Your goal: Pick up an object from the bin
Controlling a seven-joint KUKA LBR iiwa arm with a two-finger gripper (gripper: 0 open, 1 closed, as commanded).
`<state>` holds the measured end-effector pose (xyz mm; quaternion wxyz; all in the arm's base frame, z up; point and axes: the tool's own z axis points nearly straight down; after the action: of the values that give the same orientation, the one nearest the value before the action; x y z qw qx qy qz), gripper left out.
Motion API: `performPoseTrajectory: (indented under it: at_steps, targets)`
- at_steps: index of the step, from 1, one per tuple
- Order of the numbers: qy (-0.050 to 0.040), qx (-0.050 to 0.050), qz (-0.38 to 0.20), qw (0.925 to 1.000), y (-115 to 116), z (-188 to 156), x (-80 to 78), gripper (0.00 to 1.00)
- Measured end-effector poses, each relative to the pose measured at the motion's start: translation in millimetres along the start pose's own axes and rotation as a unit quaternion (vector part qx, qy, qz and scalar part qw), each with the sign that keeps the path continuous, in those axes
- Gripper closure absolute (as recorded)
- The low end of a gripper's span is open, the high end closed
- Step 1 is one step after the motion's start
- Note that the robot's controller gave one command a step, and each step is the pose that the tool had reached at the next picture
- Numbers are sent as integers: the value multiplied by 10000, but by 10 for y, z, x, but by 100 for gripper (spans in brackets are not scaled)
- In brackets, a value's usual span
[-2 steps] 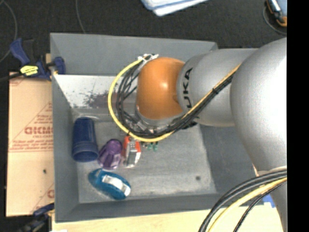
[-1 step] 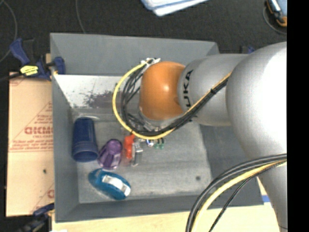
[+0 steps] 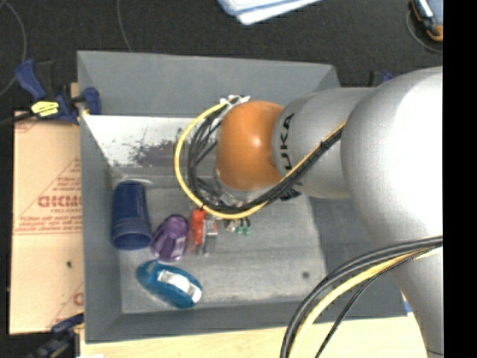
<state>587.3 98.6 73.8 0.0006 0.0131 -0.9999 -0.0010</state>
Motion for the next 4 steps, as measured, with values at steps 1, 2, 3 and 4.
performPoseTrajectory:
  at_steps: [1, 2, 3, 4]
  targets:
    - [0, -1, 10, 10000, 0, 0, 0, 100]
    - [0, -1, 23, 10000, 0, 0, 0, 100]
    - [1, -1, 33, 10000, 0, 0, 0, 100]
    - [1, -1, 34, 10000, 0, 0, 0, 100]
